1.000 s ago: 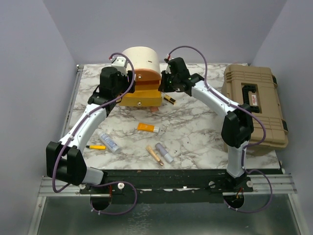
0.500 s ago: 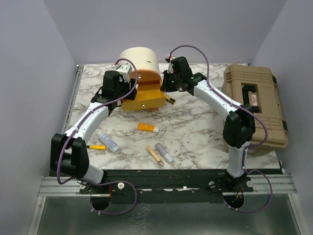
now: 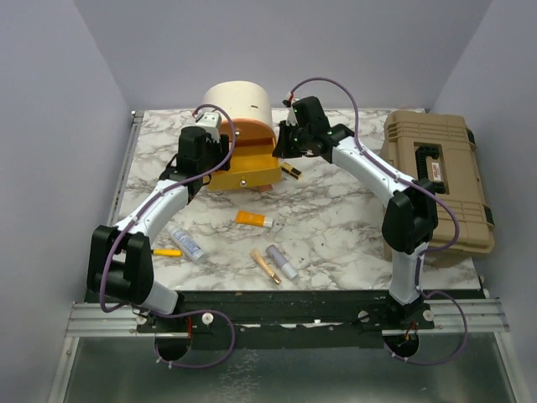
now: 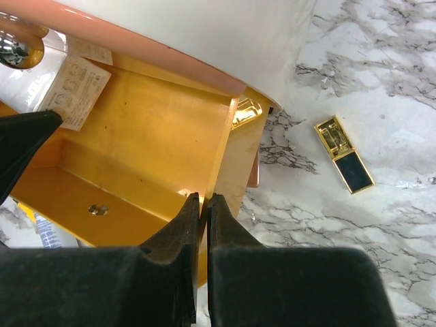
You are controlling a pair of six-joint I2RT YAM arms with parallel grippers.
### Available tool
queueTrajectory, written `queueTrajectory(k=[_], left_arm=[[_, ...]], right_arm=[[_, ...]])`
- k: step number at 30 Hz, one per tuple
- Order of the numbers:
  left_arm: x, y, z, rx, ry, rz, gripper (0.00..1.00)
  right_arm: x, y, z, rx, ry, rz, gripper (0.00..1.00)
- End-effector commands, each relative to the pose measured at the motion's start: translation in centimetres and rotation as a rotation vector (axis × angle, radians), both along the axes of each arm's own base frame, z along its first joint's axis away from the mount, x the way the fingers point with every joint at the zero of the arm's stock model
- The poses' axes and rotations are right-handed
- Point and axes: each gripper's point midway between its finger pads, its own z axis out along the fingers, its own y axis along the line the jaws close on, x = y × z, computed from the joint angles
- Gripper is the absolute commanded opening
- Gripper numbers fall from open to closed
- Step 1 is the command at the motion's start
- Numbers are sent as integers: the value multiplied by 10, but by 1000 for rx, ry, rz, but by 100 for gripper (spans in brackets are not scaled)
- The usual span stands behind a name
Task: Organize the makeup
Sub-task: Place the makeup in the drawer.
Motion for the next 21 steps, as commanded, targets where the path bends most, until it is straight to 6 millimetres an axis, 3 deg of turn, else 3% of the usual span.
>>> queueTrajectory(k=[1, 8, 16, 21], left_arm=[[11, 10, 12, -6, -58, 65, 44], [10, 6, -3, -16, 0, 48, 61], [9, 3, 9, -33, -21, 41, 75], [5, -3, 18, -33, -16, -11, 76]], right_arm=[[-1, 17, 17, 63, -13, 48, 4], [-3, 17, 20, 75, -8, 44, 5], [-1, 18, 17, 77, -2, 34, 5], [1, 14, 14, 61, -9, 16, 5]])
